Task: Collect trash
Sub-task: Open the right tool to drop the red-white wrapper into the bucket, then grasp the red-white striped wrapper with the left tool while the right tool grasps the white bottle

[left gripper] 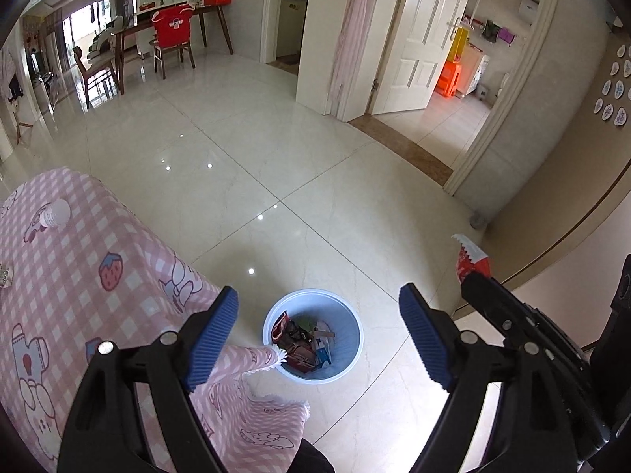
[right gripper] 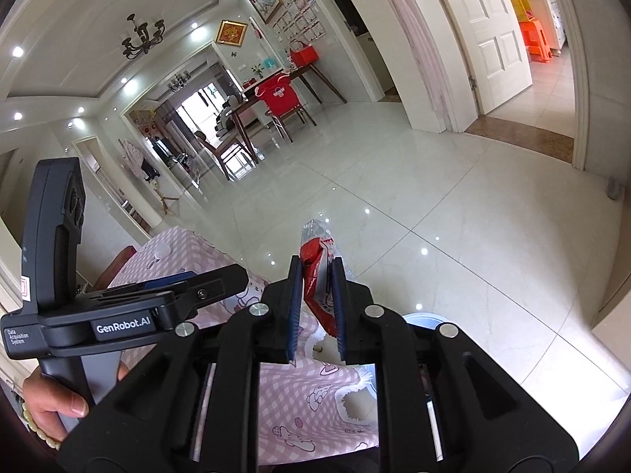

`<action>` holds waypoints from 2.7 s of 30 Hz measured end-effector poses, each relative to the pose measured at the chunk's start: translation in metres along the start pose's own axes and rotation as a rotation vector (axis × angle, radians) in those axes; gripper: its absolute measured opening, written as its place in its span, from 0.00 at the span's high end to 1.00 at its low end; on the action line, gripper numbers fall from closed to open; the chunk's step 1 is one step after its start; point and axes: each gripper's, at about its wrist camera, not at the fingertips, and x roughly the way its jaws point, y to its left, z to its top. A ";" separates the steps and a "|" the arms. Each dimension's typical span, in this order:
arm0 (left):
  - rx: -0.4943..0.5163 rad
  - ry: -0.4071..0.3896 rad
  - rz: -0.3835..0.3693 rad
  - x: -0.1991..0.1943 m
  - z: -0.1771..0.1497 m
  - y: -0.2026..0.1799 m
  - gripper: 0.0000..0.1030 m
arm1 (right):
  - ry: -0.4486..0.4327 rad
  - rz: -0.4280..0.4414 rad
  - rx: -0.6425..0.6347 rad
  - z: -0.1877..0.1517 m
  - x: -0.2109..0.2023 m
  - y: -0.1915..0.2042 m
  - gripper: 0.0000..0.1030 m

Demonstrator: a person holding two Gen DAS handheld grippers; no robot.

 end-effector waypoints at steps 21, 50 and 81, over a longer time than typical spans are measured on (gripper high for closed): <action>-0.024 -0.058 0.088 -0.023 0.003 0.046 0.20 | 0.001 -0.005 -0.008 0.012 0.038 0.012 0.37; -0.189 -0.130 0.321 -0.103 -0.052 0.243 0.20 | 0.164 0.154 -0.293 -0.015 0.097 0.186 0.36; -0.360 -0.158 0.349 -0.103 -0.068 0.360 0.87 | 0.382 0.072 -0.586 -0.013 0.268 0.295 0.62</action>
